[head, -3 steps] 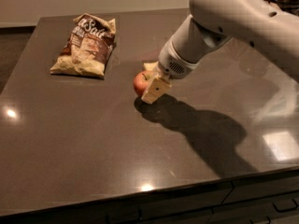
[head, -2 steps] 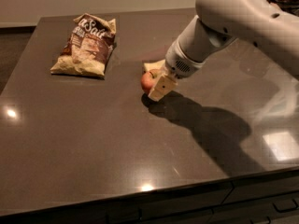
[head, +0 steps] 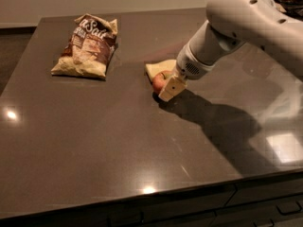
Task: Move apple near sponge
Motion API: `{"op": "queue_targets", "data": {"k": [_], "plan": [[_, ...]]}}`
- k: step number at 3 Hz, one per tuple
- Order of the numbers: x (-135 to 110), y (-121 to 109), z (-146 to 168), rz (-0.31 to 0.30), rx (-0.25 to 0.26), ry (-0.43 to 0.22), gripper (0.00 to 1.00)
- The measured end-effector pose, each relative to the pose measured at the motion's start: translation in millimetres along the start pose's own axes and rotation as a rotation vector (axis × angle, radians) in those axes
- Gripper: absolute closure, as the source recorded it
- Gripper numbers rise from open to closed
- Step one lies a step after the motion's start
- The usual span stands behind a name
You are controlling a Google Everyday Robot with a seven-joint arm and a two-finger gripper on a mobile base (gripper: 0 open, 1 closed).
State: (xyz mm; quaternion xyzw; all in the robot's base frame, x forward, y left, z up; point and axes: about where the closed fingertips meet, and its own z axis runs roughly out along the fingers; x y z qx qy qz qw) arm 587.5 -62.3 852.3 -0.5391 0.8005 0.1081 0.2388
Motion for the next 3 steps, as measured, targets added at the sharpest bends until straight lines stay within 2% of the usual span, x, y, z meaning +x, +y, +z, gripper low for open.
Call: {"op": "queue_targets", "data": {"k": [1,2,3], "plan": [[7.2,-4.4,0.4,0.022,-0.003,-0.003,0.12],[6.7,-3.6,1.5,0.020,-0.006,-0.002,0.00],[6.7,-3.5,1.6,0.020,-0.006,-0.002,0.00]]}}
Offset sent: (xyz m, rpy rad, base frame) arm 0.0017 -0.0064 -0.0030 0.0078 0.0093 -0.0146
